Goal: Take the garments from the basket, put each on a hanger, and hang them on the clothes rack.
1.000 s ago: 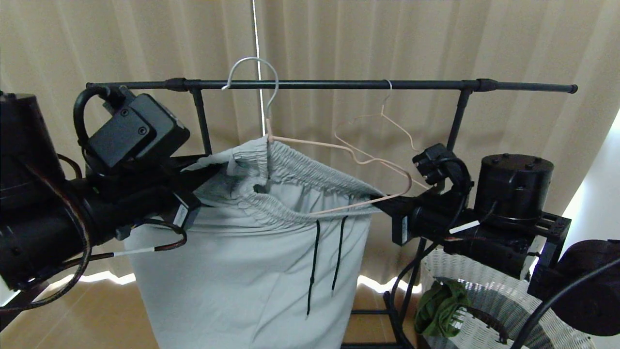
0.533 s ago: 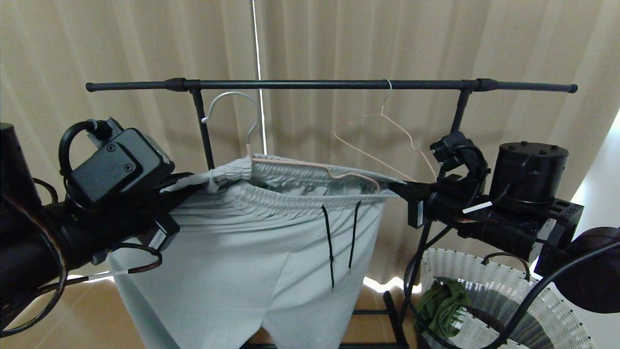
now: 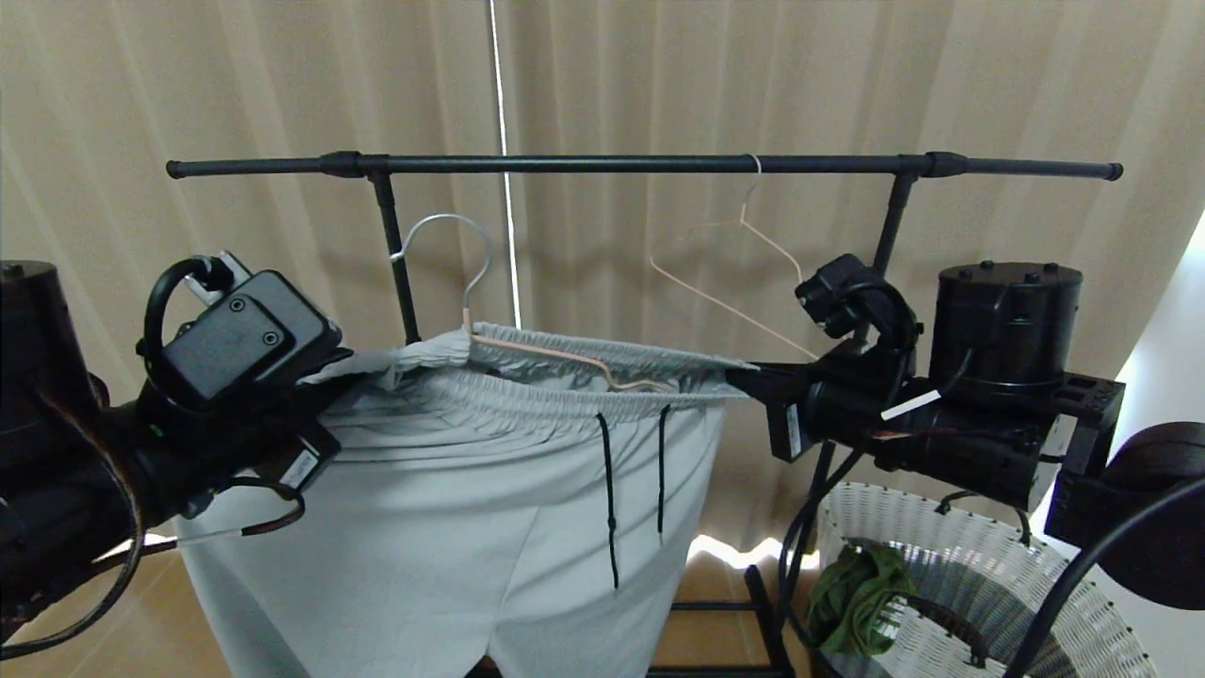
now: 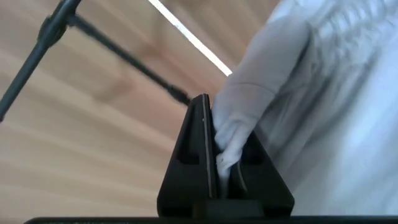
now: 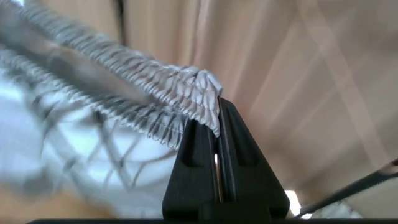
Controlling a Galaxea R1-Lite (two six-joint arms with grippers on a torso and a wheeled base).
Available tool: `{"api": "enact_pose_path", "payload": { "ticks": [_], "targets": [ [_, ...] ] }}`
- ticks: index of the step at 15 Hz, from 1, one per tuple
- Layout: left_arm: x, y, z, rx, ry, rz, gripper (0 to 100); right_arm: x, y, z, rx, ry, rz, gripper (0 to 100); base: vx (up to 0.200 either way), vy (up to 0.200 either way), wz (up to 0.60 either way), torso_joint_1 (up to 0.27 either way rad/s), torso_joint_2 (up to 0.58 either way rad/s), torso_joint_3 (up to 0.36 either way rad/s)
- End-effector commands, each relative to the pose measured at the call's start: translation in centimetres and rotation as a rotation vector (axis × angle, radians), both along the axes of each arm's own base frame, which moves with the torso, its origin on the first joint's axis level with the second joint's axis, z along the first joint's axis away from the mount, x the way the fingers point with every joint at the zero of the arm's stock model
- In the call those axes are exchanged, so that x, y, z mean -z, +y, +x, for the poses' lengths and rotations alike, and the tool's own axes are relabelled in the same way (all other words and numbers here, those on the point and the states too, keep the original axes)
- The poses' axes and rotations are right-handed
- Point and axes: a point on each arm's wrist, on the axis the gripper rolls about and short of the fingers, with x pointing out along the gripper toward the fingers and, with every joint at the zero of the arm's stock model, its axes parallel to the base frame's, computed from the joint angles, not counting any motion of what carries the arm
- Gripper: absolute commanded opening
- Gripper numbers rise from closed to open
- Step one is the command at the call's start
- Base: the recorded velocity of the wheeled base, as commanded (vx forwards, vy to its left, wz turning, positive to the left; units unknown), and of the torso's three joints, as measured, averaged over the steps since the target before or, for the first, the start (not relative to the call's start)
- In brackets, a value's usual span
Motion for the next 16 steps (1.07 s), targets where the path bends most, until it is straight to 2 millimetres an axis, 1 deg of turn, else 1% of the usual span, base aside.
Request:
{"api": "enact_pose_path", "payload": {
  "ticks": [1, 2, 3, 4, 7, 8, 11, 13, 14, 16],
  "targets": [
    [0.4, -0.5, 0.4, -0.010, 0.018, 0.010, 0, -1.2, 1.6, -1.2, -0.070, -0.030, 0.009, 0, 0.000, 0.000, 0.00, 0.000, 0.00, 0.000],
    [0.5, -0.8, 0.6, -0.010, 0.024, 0.000, 0, -0.9, 2.5, -2.1, -0.116, -0.020, -0.029, 0, 0.000, 0.000, 0.00, 0.000, 0.00, 0.000],
    [0.5, -0.8, 0.6, -0.010, 0.026, -0.009, 0, -0.7, 2.7, -2.3, -0.127, -0.013, -0.042, 0, 0.000, 0.000, 0.00, 0.000, 0.00, 0.000],
    [0.3, -1.1, 0.7, -0.008, 0.027, -0.028, 0, -0.7, 3.3, -3.3, -0.169, 0.002, -0.077, 0, 0.000, 0.000, 0.00, 0.000, 0.00, 0.000],
    [0.5, -1.2, 0.9, -0.052, 0.031, -0.032, 0, -0.7, 3.7, -4.3, -0.204, 0.022, -0.102, 0, 0.000, 0.000, 0.00, 0.000, 0.00, 0.000],
    [0.5, -1.3, 0.9, -0.051, 0.032, -0.039, 0, -0.7, 3.8, -4.5, -0.211, 0.020, -0.103, 100, 0.000, 0.000, 0.00, 0.000, 0.00, 0.000],
    [0.3, -1.7, 0.5, -0.031, 0.028, -0.059, 0, -1.7, 3.9, -4.1, -0.200, -0.099, -0.185, 100, 0.000, 0.000, 0.00, 0.000, 0.00, 0.000],
    [0.0, -2.0, -0.1, -0.004, 0.019, -0.066, 0, -2.7, 4.6, -3.2, -0.176, -0.150, -0.192, 100, 0.000, 0.000, 0.00, 0.000, 0.00, 0.000],
    [0.0, -2.2, -0.2, 0.004, 0.019, -0.066, 0, -2.9, 4.9, -3.0, -0.175, -0.159, -0.192, 100, 0.000, 0.000, 0.00, 0.000, 0.00, 0.000],
    [-0.1, -2.7, -0.8, 0.038, 0.012, -0.071, 0, -3.4, 5.9, -1.8, -0.162, -0.210, -0.224, 100, 0.000, 0.000, 0.00, 0.000, 0.00, 0.000]
  ]
}}
